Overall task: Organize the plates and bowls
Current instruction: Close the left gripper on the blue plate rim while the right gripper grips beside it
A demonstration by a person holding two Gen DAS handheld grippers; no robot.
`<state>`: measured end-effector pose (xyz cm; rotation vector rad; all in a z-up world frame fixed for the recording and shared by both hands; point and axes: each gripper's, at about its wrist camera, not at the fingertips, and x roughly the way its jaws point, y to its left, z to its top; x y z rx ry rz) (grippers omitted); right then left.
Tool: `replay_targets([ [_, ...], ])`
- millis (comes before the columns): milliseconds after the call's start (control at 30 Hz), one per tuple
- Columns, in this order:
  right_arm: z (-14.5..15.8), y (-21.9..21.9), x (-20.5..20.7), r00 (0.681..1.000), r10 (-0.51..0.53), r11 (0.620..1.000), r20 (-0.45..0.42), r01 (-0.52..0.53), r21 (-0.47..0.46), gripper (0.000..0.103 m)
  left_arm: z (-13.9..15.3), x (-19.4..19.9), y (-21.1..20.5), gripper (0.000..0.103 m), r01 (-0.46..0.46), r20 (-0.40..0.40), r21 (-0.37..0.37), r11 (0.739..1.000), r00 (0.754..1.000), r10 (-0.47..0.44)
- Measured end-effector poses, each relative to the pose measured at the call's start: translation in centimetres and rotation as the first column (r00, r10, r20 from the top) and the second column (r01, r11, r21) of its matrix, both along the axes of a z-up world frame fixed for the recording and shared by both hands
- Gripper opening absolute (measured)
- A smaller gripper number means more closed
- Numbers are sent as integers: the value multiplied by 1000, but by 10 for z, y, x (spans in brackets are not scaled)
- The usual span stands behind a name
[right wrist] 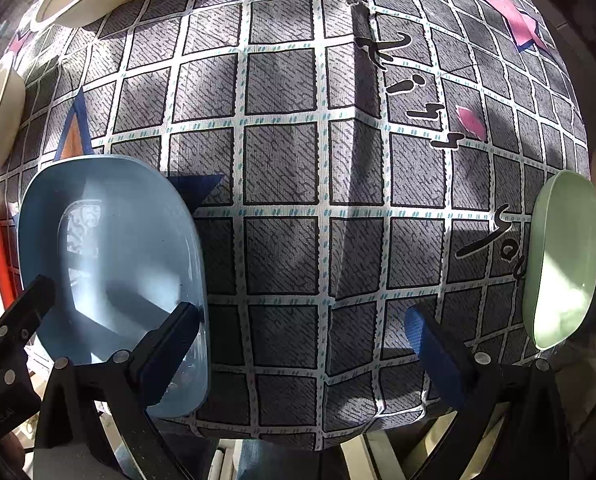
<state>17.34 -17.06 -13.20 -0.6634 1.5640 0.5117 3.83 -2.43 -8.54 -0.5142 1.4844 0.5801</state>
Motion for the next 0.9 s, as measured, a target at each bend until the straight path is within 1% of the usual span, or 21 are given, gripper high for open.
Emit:
replay_targets([
  [100, -2, -19, 9, 1000, -22, 1000, 1, 22, -3, 103, -5, 8, -3, 103, 10, 3, 0, 1000, 1000, -10],
  [267, -4, -45, 32, 995, -80, 994, -54, 84, 64, 103, -16, 26, -12, 103, 34, 5, 10, 999, 999, -34],
  [333, -8, -50, 37, 995, -80, 994, -65, 84, 68, 103, -22, 30, -15, 103, 47, 5, 5, 999, 999, -47],
  [367, -11, -52, 40, 994, -78, 994, -71, 83, 70, 103, -26, 33, -9, 103, 53, 3, 3, 999, 999, -53],
  [433, -18, -57, 44, 994, -75, 994, -77, 80, 70, 103, -34, 34, -8, 103, 59, 1, -9, 998, 998, -59],
  [533, -24, -64, 52, 996, -73, 994, -60, 78, 73, 103, -39, 40, -5, 103, 49, 19, -19, 999, 999, -49],
  [633, -28, -67, 61, 996, -74, 994, -56, 78, 75, 103, -45, 40, -3, 103, 34, 34, -46, 998, 999, -33],
  [700, -27, -78, 68, 996, -70, 995, -55, 74, 73, 103, -49, 39, 1, 103, 20, 47, -68, 998, 999, -16],
  [733, -28, -76, 69, 996, -68, 995, -56, 72, 74, 103, -50, 39, 2, 103, 12, 51, -74, 997, 999, -9],
  [833, -27, -88, 74, 996, -69, 994, -55, 73, 80, 103, -52, 39, 3, 103, 17, 62, -64, 998, 998, -13],
  [900, -31, -87, 78, 996, -67, 994, -52, 72, 83, 103, -53, 39, 4, 103, 17, 71, -55, 998, 997, -13],
])
